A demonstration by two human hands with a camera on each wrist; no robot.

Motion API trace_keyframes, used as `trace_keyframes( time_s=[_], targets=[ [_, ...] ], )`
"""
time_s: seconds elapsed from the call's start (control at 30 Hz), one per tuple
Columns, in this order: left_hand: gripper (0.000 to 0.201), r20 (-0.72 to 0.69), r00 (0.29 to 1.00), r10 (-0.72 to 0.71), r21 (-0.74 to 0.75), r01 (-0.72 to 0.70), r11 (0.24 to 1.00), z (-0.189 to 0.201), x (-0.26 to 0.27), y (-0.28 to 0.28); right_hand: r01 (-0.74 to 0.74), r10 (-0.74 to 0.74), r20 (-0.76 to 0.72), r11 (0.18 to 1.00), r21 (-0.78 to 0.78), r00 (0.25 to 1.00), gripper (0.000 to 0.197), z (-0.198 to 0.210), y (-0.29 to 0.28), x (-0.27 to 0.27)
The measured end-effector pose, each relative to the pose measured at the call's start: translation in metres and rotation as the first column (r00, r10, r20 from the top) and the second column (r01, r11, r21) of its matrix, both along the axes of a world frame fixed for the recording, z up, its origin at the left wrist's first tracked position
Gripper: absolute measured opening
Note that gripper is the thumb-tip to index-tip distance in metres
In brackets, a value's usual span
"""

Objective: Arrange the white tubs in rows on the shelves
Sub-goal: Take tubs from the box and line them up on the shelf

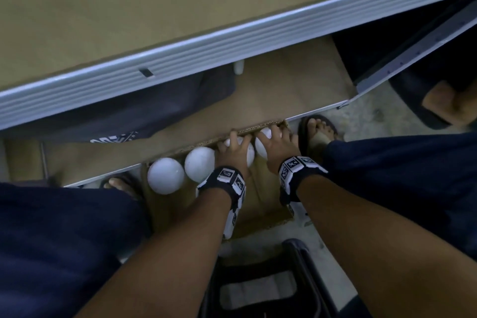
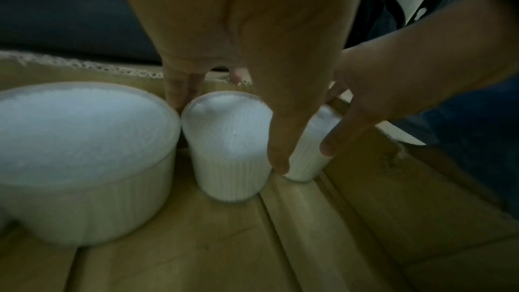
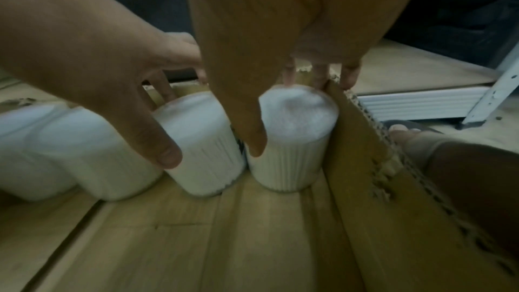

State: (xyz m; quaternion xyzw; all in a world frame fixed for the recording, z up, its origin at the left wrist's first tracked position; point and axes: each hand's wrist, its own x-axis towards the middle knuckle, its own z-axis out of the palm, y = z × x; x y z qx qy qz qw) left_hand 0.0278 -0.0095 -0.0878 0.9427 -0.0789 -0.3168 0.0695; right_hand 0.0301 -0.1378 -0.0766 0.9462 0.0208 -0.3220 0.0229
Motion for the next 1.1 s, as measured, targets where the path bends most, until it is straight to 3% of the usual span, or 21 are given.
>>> trace_keyframes(
  time_s=[0.3, 0.57, 0.93, 1.1],
  targets=[
    [0.088, -0.025, 1.0, 0.002, -0.049, -0.003, 0.999, -0.006, -0.002, 0.008, -0.021, 0.021, -0.005, 0.999, -0.031, 1.0, 0.079, -0.004, 0.001, 0.006],
    [0.09, -0.112, 0.992, 0.051, -0.042, -0.056, 0.998, 0.021, 0.001, 0.009, 0.022, -0.022, -0.013, 1.0, -0.018, 1.0, 0.082, 0.016, 0.0, 0.0],
    [0.088, -0.116, 0.991, 0.064, -0.093, -0.075, 0.993, 0.115, 0.006, 0.024, 0.104, -0.105, 0.021, 0.994, 0.044, 0.994, 0.078, 0.114, 0.001, -0.001],
    [0.093, 0.003, 1.0, 0.02, -0.113, -0.02, 0.993, 0.169, 0.006, 0.024, 0.074, -0.084, 0.096, 0.992, 0.101, 0.992, 0.084, 0.175, 0.001, -0.002]
  ],
)
